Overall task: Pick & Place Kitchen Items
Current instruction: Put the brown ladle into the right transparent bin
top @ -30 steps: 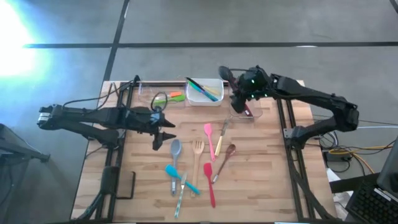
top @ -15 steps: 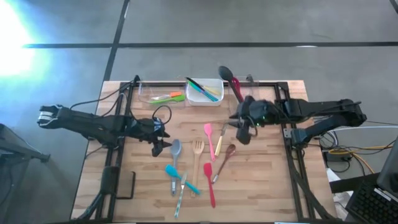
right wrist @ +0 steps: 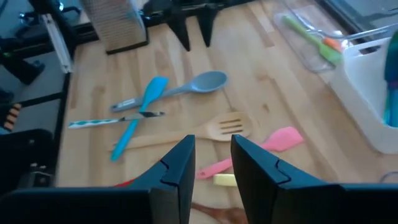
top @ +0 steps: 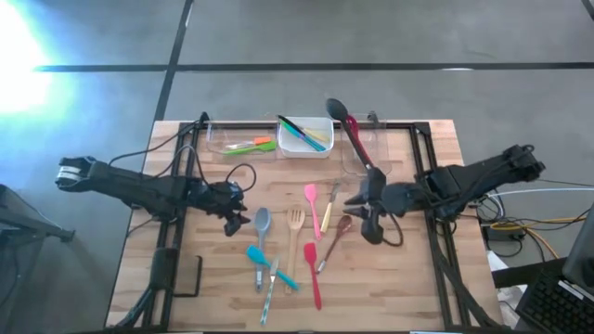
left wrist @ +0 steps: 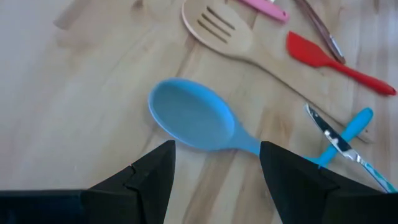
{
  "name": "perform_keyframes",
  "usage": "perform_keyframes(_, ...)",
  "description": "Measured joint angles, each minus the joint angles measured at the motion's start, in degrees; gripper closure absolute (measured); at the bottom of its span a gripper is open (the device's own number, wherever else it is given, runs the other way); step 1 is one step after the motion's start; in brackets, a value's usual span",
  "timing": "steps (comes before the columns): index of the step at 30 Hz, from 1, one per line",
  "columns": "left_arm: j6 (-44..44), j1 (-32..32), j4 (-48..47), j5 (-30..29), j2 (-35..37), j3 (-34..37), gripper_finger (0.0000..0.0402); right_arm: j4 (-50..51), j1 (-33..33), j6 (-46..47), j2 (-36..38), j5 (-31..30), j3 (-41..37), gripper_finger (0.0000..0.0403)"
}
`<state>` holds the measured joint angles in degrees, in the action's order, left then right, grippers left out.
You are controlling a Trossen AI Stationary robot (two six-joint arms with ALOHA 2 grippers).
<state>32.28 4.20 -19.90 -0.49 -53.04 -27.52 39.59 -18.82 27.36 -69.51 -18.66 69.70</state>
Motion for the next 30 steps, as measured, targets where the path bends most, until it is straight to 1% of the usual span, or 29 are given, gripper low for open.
perform_keyframes(3, 0.83, 0.55, 0.11, 1.09, -0.02, 0.44, 0.0165, -0.98, -2.77, 1.05, -0.48, -2.25, -0.64, 0.0312)
perform_keyframes(7, 2.47, 1.42, -0.20, 2.96, -0.02, 0.67, 0.0165, -1.48, -5.64, 2.81, -1.72, -2.69, -1.21, 0.0314)
perform_keyframes(13, 5.44, 4.83, -3.15, 5.62, 0.03, 0.67, 0.0165, -1.30, -10.02, 11.09, -4.19, -2.72, -3.32, 0.0312)
perform_keyframes(18, 7.20, 9.44, -4.61, 5.73, 0.03, 0.67, 0.0165, -1.41, -13.86, 17.01, -6.89, -3.81, -5.07, 0.0319)
perform_keyframes(22, 8.71, 12.24, -4.28, 5.47, 0.03, 0.67, 0.0165, -3.24, -15.37, 20.04, -9.46, -5.86, -5.50, 0.0321)
perform_keyframes(26, 9.64, 13.76, -4.28, 4.58, 0.03, 0.67, 0.0165, -7.55, -15.57, 20.25, -12.72, -6.89, -5.60, 0.0318)
perform_keyframes(30, 9.81, 14.46, -4.33, 4.46, 0.03, 0.67, 0.0165, -9.58, -15.55, 19.81, -16.40, -7.10, -4.49, 0.0317)
